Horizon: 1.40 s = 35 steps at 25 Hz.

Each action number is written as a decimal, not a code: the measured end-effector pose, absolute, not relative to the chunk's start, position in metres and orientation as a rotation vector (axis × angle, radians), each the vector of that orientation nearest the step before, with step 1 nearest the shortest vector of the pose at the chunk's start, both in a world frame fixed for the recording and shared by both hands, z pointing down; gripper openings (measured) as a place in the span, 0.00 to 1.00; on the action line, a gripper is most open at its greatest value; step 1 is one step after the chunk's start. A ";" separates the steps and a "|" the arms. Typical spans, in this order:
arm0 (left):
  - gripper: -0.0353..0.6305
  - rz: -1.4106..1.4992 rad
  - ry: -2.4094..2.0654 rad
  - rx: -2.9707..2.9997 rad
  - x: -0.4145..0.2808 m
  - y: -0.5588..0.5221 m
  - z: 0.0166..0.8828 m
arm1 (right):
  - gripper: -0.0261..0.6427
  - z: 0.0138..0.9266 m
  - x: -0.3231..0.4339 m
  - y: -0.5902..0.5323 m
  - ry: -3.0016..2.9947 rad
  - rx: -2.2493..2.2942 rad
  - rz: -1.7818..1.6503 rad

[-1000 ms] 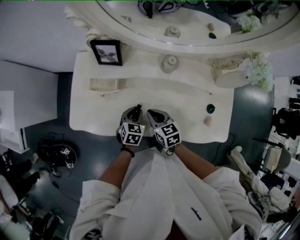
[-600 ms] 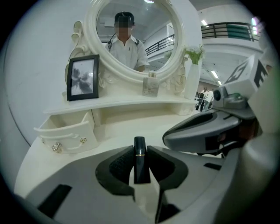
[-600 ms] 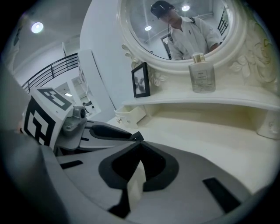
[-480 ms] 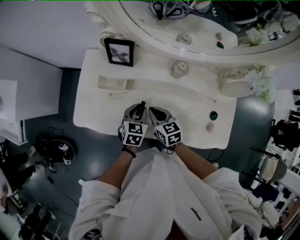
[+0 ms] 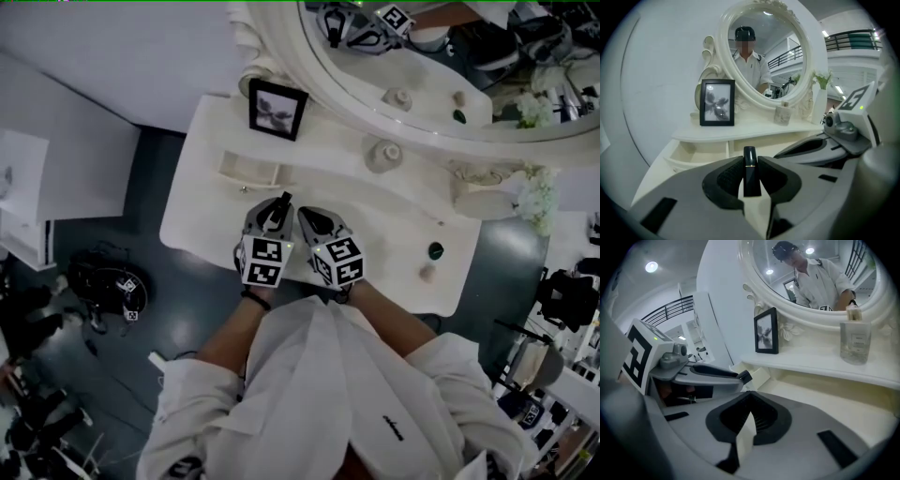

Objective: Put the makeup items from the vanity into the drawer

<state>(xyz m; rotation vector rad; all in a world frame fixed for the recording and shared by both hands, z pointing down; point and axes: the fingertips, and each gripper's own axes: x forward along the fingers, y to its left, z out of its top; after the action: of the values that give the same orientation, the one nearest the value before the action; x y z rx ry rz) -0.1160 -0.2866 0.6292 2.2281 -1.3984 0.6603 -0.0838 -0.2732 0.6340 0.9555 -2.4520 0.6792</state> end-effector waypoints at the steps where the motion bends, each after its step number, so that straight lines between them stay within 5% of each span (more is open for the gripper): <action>1: 0.22 0.654 -1.416 2.226 -0.123 -0.291 0.626 | 0.07 0.632 -0.090 -0.277 -2.461 0.948 0.672; 14: 0.22 0.640 -1.507 2.132 -0.184 -0.330 0.631 | 0.07 0.610 -0.155 -0.329 -2.534 0.909 0.597; 35: 0.23 0.681 -1.414 2.070 -0.189 -0.355 0.650 | 0.07 0.618 -0.169 -0.351 -2.505 0.891 0.557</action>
<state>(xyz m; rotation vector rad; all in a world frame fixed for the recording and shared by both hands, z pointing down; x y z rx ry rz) -0.1894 -0.3553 0.6499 2.0703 -1.4145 0.6812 -0.1685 -0.3513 0.6185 0.8908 -2.5046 0.5571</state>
